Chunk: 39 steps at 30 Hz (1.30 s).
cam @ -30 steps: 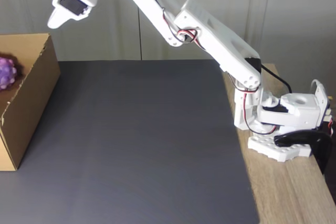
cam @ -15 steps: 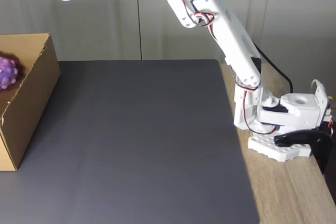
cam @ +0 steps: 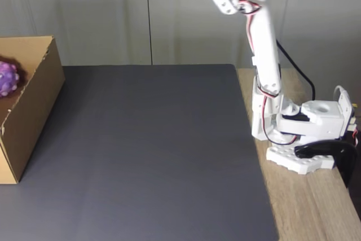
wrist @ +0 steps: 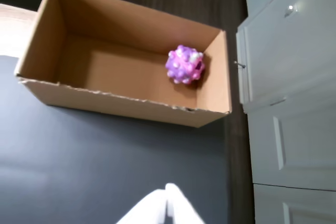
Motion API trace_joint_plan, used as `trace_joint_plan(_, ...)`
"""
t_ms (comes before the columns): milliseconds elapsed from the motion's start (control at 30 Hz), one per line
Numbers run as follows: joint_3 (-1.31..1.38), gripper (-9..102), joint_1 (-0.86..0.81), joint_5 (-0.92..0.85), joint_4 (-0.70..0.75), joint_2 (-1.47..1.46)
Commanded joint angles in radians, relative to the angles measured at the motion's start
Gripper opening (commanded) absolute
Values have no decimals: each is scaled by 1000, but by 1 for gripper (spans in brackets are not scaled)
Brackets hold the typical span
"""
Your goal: Grasp a ball and put it in the box.
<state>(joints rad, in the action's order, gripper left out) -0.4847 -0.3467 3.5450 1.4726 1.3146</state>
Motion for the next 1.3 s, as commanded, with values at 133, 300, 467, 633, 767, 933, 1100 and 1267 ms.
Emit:
trace_joint_plan(133,-525,0,46,6,-256,354)
trace_joint_plan(300,-881,0,55,37,-405,558)
trace_joint_plan(467,-1137,0,32,51,-486,696)
trace_joint_plan(633,-1353,0,2,51,-534,807)
trace_joint_plan(767,-1511,0,-9,49,-557,900)
trace_joint_plan(933,-1733,0,0,21,-640,1054)
trace_joint_plan(1100,-1911,0,8,-2,-661,1197)
trace_joint_plan(1267,-2079,1,21,-38,-696,1333)
